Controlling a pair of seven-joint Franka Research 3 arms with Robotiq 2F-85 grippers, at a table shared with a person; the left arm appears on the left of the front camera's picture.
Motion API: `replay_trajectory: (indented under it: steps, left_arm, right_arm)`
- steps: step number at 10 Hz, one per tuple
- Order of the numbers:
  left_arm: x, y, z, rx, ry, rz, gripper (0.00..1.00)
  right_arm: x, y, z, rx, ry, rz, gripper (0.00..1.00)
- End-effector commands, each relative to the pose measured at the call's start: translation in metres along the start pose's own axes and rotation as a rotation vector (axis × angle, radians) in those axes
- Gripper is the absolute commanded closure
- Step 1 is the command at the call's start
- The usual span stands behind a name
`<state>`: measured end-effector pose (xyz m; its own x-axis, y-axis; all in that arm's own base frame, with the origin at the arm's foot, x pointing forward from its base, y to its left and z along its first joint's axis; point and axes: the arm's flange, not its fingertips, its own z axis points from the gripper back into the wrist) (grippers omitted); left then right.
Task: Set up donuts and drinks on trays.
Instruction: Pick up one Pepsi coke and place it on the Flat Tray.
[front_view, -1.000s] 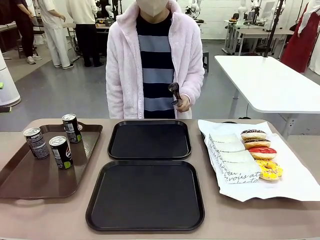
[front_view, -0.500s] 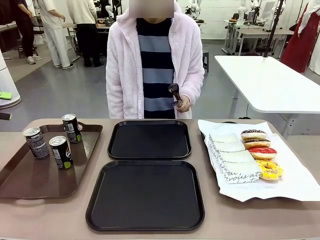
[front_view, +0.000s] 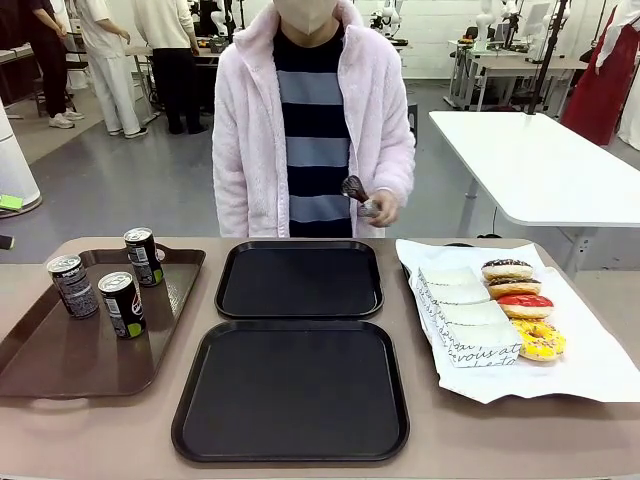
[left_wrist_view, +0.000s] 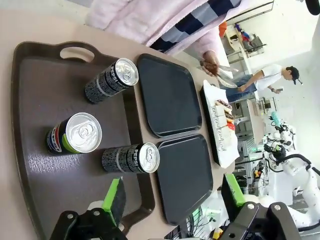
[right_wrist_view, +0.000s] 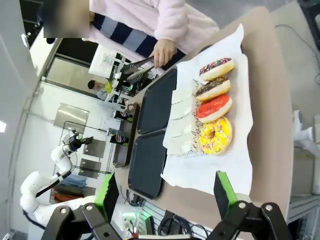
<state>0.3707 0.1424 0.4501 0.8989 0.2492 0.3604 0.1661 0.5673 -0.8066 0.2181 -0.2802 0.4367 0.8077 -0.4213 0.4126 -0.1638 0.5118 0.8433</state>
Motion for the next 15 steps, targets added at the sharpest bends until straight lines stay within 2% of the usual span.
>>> replay_trajectory:
  steps: [1,15]
  left_arm:
    - [0.0006,-0.0047,-0.0015,-0.021,-0.003,-0.002,0.0]
    - [0.0006,-0.0047,-0.0015,-0.021,-0.003,-0.002,0.0]
  right_arm:
    - [-0.0006,-0.0078,-0.0025,0.009,0.011,-0.014,0.0]
    - [-0.0006,-0.0078,-0.0025,0.009,0.011,-0.014,0.0]
